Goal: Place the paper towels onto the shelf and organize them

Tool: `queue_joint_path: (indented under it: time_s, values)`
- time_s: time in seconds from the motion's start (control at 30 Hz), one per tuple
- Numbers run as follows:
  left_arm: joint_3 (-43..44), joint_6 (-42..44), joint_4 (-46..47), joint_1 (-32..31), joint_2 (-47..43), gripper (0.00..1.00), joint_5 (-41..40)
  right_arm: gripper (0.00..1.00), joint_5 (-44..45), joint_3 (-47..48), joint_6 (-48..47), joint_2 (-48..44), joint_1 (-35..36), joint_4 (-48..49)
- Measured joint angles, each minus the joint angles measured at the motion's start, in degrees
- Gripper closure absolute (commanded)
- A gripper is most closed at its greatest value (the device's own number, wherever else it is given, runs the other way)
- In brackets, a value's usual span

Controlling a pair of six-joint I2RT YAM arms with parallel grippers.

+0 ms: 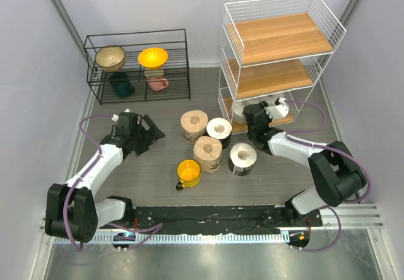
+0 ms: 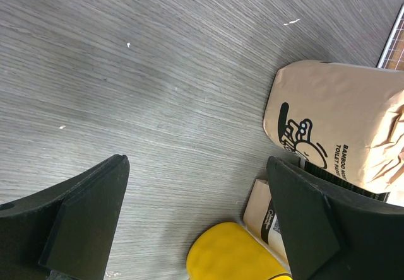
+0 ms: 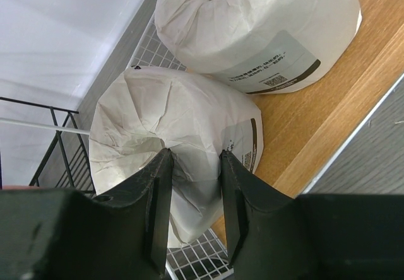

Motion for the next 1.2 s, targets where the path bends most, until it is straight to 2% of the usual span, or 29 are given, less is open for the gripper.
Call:
queue_joint_path:
  time_s: [0.27,0.3,0.33,0.43,0.67,0.93,1.2]
  values:
    - [0.0,0.0,0.0,0.0,0.0,0.04,0.1,0.7,0.4,0.4,0.3,1.4,-0.1,2.1]
    - [0.0,0.0,0.0,0.0,0.0,0.04,0.1,0.67,0.5,0.5,0.3,1.6,-0.1,2.1]
    - [0.0,0.0,0.0,0.0,0.0,0.04,0.1,0.59,0.5,0.6,0.3,1.8,-0.1,2.2]
    - [0.0,0.0,0.0,0.0,0.0,0.04,0.1,0.51,0.7,1.1,0.2,2.4,-0.1,2.5]
    - [0.0,0.0,0.0,0.0,0.0,0.04,0.2,0.4,0.7,1.9,-0.1,3.1,-0.5,3.0]
    - [0.0,0.0,0.0,0.0,0.1,0.04,0.2,0.37,0.4,1.5,-0.4,2.3,-0.5,3.0]
    - [0.0,0.0,0.4,0.0,1.4,0.04,1.3,0.36,-2.1,-2.3,-0.5,-3.9,-0.5,3.0]
